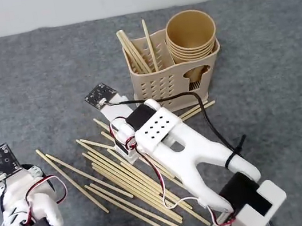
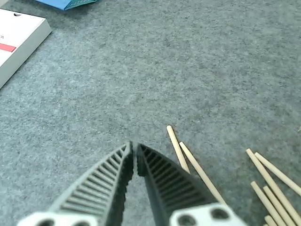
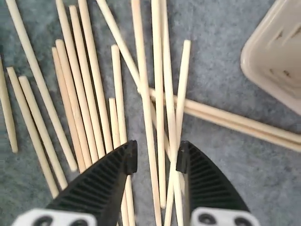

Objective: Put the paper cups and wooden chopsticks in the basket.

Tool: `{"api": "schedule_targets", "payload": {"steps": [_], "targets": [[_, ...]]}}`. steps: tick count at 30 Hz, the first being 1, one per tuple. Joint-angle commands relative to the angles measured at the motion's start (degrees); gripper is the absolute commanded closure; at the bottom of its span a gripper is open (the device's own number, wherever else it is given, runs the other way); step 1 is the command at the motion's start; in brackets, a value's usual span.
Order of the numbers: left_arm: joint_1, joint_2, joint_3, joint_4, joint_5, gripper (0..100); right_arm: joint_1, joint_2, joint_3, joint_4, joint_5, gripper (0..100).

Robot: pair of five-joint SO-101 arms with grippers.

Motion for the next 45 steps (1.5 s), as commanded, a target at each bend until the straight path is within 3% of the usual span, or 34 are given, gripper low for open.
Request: {"api": "schedule_targets", "payload": {"steps": [1, 12, 17, 34, 45], "targets": [[0.3, -0.7, -2.3, -1.4, 0.3, 99, 0.5, 2.4, -0.6, -4.4, 0.7, 84.4], [0.3, -0.7, -2.2, -1.5, 0.3, 99, 0.8, 11.5, -0.6, -11.6, 0.8, 84.9], [0.3, -0.7, -2.2, -1.5, 0.3, 99, 0.9, 10.7, -0.6, -11.6, 0.8, 99.7], [0.3, -0.7, -2.2, -1.5, 0.3, 99, 0.9, 9.3, -0.6, -11.0, 0.9, 96.9], [0.3, -0.7, -2.2, -1.5, 0.3, 99, 0.6, -19.2, -0.6, 0.8, 1.9, 99.1]]}}
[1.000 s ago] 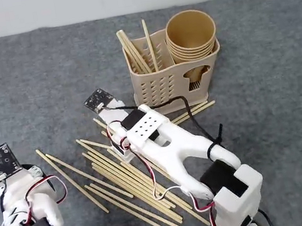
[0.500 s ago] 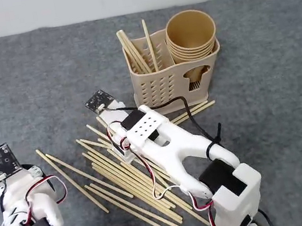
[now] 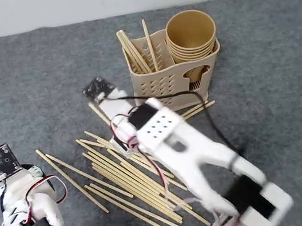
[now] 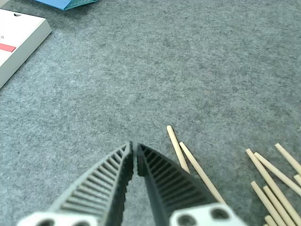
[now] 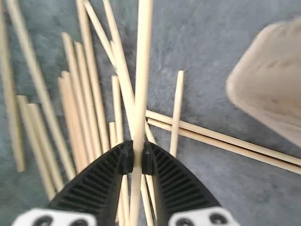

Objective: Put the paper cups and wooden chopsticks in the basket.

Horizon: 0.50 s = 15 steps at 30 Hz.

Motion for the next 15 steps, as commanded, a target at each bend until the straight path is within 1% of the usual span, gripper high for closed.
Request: {"api": "schedule_targets", "payload": {"steps": [1, 4, 8, 11, 15], "targets": [[0.3, -0.7, -2.2, -1.5, 0.3, 99, 0.3, -15.3, -0.6, 3.6, 2.5, 99.1], [0.3, -0.7, -2.2, -1.5, 0.3, 99, 0.6, -24.9, -0.7, 3.4, 4.2, 99.1], [0.3, -0.7, -2.2, -1.5, 0.3, 99, 0.6, -34.4, -0.7, -1.5, 6.6, 99.1], [0.3, -0.7, -2.2, -1.5, 0.3, 99, 1.6, -37.9, -0.6, -8.1, 8.4, 99.1], [0.3, -0.7, -2.2, -1.5, 0.3, 99, 6.5, -38.5, -0.3, -21.4, 8.2, 99.1]]}}
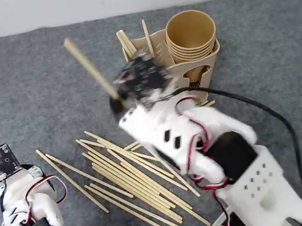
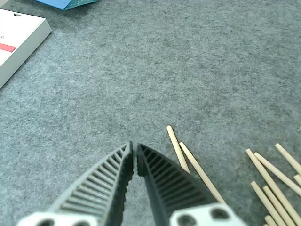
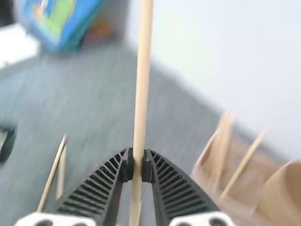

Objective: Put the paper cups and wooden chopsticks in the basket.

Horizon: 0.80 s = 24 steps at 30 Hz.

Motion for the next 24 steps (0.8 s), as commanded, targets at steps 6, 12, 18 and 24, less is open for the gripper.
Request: {"api": "schedule_targets", "payload": {"steps": [6, 12, 18, 24], "targets": [[0.3, -0.7, -2.2, -1.5, 0.3, 99, 9.4, -1.8, 7.3, -33.5, 0.9, 99.1], [0.3, -0.7, -2.2, -1.5, 0.3, 99, 13.1, -1.3, 19.5, -53.8, 1.1, 99.1], [0.3, -0.7, -2.2, -1.5, 0.2, 99, 17.7, 7.6, 22.9, -62.7, 0.7, 99.1], [0.3, -0.7, -2.2, -1.5, 0.2, 99, 18.6, 15.3, 23.2, -63.0, 0.7, 98.9]]}}
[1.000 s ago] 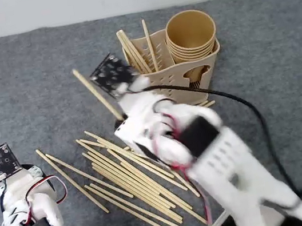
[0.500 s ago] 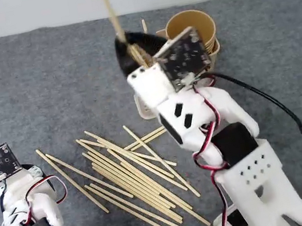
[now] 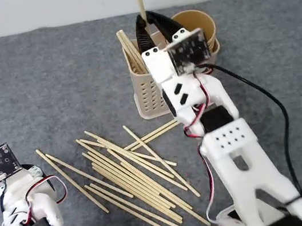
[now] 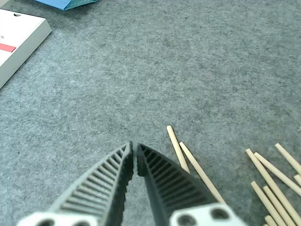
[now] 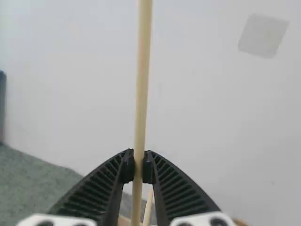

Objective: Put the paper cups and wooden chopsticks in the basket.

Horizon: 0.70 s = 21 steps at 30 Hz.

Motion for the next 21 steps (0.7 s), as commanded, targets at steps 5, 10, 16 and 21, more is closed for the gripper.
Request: {"api": "schedule_targets", "payload": {"steps": [5, 10, 16, 21], "targets": [[0.3, -0.7, -2.2, -1.5, 0.2, 99, 0.2, 1.4, -0.3, 6.3, -0.9, 91.6], [0.3, -0.7, -2.2, -1.5, 0.2, 99, 0.5, -1.5, -0.4, 12.4, -4.7, 80.9], [0.3, -0.7, -2.2, -1.5, 0.2, 99, -2.8, -8.9, -0.4, 21.0, -4.6, 83.6], [0.3, -0.7, -2.2, -1.5, 0.2, 99, -8.5, -12.4, -0.4, 37.1, -4.7, 83.6]]}}
